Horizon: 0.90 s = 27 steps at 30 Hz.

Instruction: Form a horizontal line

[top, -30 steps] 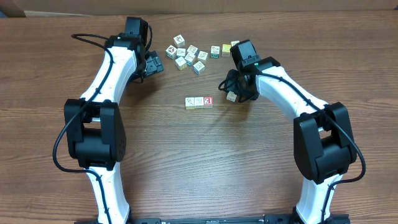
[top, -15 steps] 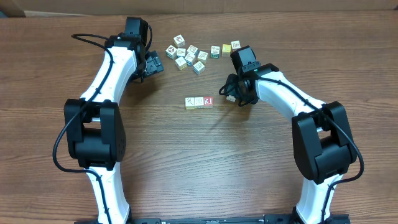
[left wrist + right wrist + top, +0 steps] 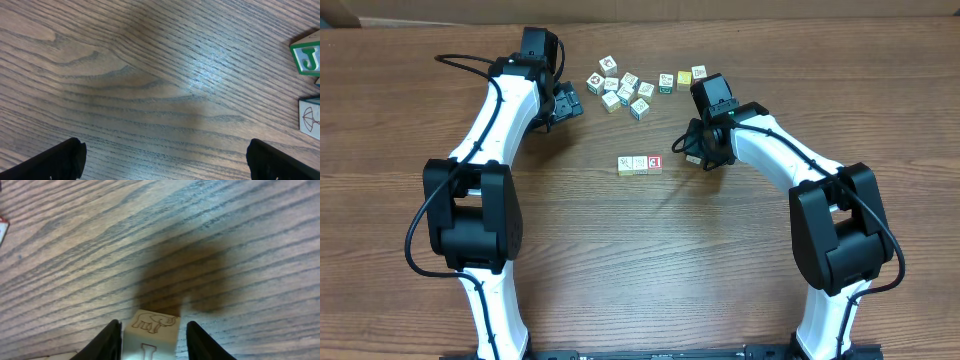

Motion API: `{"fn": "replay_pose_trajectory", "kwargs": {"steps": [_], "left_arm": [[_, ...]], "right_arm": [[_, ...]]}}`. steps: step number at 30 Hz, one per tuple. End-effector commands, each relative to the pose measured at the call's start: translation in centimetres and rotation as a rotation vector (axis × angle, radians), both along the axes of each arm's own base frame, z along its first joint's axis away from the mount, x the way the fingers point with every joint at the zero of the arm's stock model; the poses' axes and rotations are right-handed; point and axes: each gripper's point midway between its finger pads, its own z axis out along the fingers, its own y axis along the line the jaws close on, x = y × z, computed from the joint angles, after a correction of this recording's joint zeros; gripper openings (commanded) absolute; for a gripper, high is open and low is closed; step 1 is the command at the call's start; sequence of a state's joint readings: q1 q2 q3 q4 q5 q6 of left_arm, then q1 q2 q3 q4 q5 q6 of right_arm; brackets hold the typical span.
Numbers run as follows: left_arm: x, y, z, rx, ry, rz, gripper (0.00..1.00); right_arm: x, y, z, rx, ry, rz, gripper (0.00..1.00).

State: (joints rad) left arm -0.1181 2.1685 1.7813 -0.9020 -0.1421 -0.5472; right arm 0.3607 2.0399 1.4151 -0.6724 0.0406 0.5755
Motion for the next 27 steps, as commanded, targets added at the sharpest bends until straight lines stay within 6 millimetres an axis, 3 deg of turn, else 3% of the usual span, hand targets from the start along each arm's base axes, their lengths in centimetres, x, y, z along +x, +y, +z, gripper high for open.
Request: {"fn": "replay_pose_trajectory", "kwargs": {"steps": [1, 10, 20, 27], "left_arm": [[0.4, -0.7, 0.5, -0.004, -0.014, -0.021, 1.0], [0.4, -0.7, 0.5, -0.004, -0.014, -0.021, 1.0], [0.4, -0.7, 0.5, -0.004, -0.014, -0.021, 1.0], [0.4, -0.7, 0.5, -0.004, -0.014, -0.021, 1.0]], "right_arm": [[0.1, -0.1, 0.7, 0.004, -0.013, -0.002, 0.37], [-0.8, -0.3, 0.6, -0.008, 0.027, -0.001, 0.43], [-0.8, -0.3, 0.8, -0.008, 0.027, -0.001, 0.28], [-0.4, 0.0, 2.2, 0.001, 0.022, 0.012, 0.25]]}}
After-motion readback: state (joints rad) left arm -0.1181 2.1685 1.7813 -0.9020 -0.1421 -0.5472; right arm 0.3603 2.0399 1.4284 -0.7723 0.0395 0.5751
